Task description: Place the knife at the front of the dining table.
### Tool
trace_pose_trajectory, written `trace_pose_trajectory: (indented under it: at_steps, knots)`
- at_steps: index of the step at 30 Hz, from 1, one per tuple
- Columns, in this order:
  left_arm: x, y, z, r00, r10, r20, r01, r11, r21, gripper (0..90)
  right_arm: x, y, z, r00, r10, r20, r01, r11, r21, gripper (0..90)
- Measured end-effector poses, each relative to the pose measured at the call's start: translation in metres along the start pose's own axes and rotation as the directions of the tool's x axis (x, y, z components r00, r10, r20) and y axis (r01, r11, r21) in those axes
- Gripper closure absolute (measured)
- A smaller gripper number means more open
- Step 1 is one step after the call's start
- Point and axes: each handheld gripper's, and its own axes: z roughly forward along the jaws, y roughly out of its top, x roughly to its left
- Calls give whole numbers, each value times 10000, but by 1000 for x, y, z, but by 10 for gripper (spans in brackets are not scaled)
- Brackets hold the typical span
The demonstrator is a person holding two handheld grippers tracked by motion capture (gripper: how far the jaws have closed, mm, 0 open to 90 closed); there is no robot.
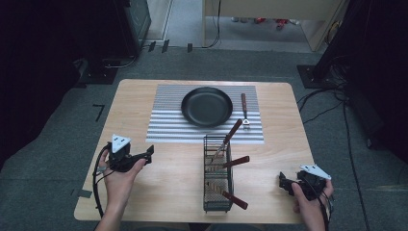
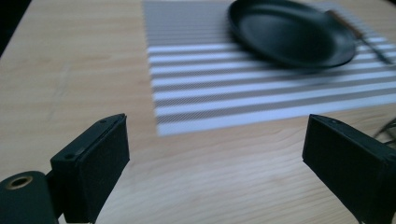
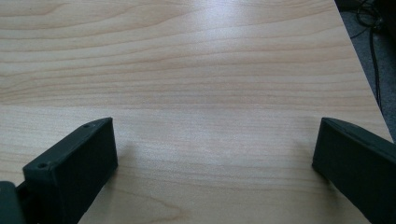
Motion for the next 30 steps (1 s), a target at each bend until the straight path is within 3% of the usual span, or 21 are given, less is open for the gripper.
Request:
trace_pose_trajectory:
  at_steps: [5,10,17,21,23,24,25,27,28,30]
  knots:
    - [-24,20,5,9966,314,768,-301,9994,-175,74,0,0,0,10000,3,0,-3,10000,1,0]
    - [-53,37,10,9869,734,1439,-681,9968,-411,74,0,0,0,10000,0,3,0,10000,-3,0]
    - [-73,47,25,9779,976,1848,-931,9951,-330,74,0,0,0,10000,-2,0,2,10000,2,0]
    - [-86,54,32,9668,1110,2303,-1076,9938,-274,104,0,0,0,10000,-14,3,14,10000,-7,0]
    - [-92,59,34,9670,1152,2270,-1108,9933,-320,136,0,0,0,10000,-1,6,1,10000,-1,0]
    - [-96,63,36,9603,1189,2524,-1135,9929,-356,136,0,0,0,10000,7,5,-7,10000,3,0]
    - [-96,63,36,9603,1189,2524,-1135,9929,-356,136,0,0,0,10000,7,5,-7,10000,3,0]
    - [-104,68,38,9492,1270,2878,-1210,9919,-387,137,0,0,0,10000,10,6,-10,10000,-7,0]
    - [-104,68,38,9492,1270,2878,-1210,9919,-387,137,0,0,0,10000,15,5,-15,10000,-6,0]
    - [-110,71,40,9416,1354,3082,-1292,9908,-405,139,0,0,0,10000,18,3,-18,10000,-7,0]
